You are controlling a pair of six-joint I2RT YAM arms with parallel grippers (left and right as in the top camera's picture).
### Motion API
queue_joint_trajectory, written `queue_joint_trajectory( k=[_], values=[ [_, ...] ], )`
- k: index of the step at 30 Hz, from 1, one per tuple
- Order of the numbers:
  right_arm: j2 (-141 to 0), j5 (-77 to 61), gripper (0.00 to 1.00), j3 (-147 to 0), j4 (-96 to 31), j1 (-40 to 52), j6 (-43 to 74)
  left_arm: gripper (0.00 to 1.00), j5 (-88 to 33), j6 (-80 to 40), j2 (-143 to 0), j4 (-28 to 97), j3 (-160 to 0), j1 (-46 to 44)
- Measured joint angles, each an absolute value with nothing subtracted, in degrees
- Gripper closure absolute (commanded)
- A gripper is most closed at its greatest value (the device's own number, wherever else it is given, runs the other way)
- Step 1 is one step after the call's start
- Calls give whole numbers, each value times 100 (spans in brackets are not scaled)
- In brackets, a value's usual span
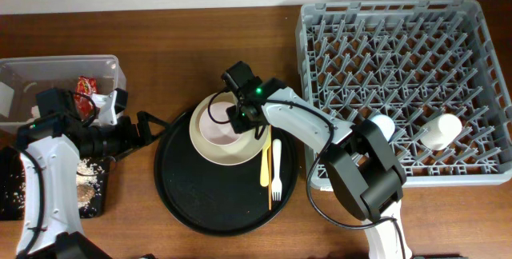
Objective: Sort waste into correct bins and load items into the dishwasher rack
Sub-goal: 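Grasp the pink bowl rim with the right gripper and carry it right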
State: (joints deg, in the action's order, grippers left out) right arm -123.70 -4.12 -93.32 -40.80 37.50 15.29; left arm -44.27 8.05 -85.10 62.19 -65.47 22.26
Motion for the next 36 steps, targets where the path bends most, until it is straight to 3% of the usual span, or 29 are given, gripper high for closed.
queue_joint_trajectory(
  k=[2, 4, 11, 14, 20, 25, 31, 36],
  values=[
    [-12370, -412, 67, -9330, -4032, 3750, 1522, 0, -4427, 805, -8510, 6219, -6547, 2226],
    [-12370, -412, 75, -9330, -4021, 3750, 1531, 0, -4427, 805, -8510, 6219, -6547, 2226],
    [-12370, -410, 76, -9330, -3977, 3750, 1564, 0, -4427, 805, -8510, 6219, -6549, 2226],
    [-12370, -408, 95, -9332, -3977, 3750, 1551, 1, -4427, 805, -8510, 6219, -6547, 2226],
    [-12370, -410, 96, -9395, -4080, 3750, 1531, 1, -4427, 805, -8510, 6219, -6547, 2226],
    [-12162, -410, 96, -10186, -5214, 3509, 1439, 1, -4427, 805, -8510, 6219, -6547, 2226],
    [-10219, -309, 96, -11568, -7212, 2589, 1153, 1, -4427, 805, -8510, 6219, -6547, 2226],
    [-8930, -279, 96, -11692, -7935, 1409, 1146, 1, -4427, 805, -8510, 6219, -6547, 2226]
  ],
)
